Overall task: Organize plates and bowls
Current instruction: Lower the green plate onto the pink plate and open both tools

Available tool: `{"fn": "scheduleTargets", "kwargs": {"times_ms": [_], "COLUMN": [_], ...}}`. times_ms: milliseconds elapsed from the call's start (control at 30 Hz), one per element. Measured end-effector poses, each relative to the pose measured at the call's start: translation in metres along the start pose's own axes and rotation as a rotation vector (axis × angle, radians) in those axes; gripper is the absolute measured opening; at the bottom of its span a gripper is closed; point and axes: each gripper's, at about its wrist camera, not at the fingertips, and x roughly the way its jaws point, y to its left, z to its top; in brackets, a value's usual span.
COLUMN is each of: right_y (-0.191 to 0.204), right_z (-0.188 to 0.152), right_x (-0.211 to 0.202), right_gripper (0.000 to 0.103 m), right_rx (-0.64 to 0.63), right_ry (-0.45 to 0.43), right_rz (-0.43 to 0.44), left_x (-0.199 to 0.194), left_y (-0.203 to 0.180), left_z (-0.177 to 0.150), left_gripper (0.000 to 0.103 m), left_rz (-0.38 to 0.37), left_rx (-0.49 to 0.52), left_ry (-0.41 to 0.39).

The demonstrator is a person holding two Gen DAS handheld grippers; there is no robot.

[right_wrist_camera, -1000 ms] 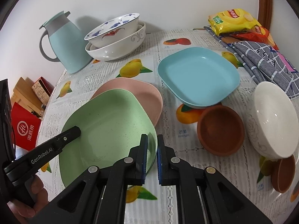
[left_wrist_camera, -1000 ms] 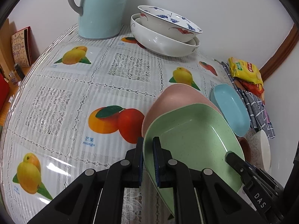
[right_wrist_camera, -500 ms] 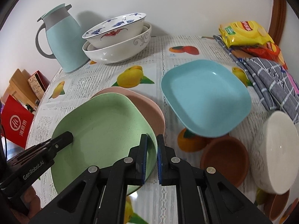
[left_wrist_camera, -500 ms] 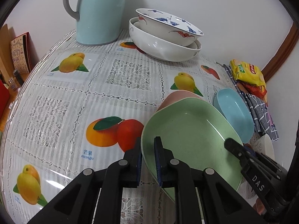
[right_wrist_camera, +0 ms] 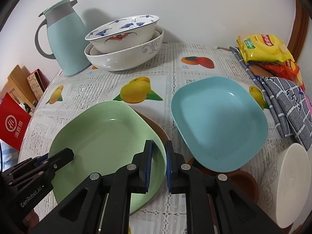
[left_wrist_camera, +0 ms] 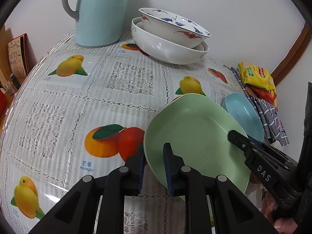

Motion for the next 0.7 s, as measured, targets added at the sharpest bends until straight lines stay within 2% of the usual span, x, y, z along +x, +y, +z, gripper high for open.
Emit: {"fn": "scheduleTargets", "kwargs": {"times_ms": [67,133,167,267,367,500,633,700], "right_y": [0.001,0.002,0.003,0.007,0.008,0.004,-0.002,-0.004], "right_z": [0.000,0.001,0.001,0.002,0.002,0.001,0.002,0.001], "right_x": [0.001,0.002,0.002,0.003,0.001,-0.014,-0.032,-0.039], "right_gripper": [0.015,0.017,0.019,0.028,0.032,0.052,0.054,0.062], "right_rx": [-0.008,-0.015,-0.022,-0.042,-0.041,-0.016,0.000,0.010], "right_ry": [-0.002,-0.006,-0.008,-0.013,-0.025,-0.085,-0.123,-0.126], "right_rz": [-0.003,-0.003,-0.003,0.011,0.007,-0.010,-0.013,-0.010], "left_x": [-0.001,-0.002,-0.002,-0.006,-0.007,-0.010,-0.017,-0.022], "left_y": [0.000,-0.001,-0.002,-0.005,-0.010,-0.013,-0.017,-0.020], "left_z": [0.000,0.000,0.000,-0.001,-0.003,-0.008,-0.010,-0.011], "left_gripper": [0.022,0.035,0.038,0.039,0.045,0.047,0.047,0.047], "left_rz": [-0.004,0.001,0.006,0.006,0.007,0.006,0.006,0.005], "left_rx": [0.001,0.014,0.024,0.042,0.067,0.079,0.089,0.094], "left_ry": [0.002,0.001,0.000,-0.008,0.003,0.011,0.007,-0.001]}}
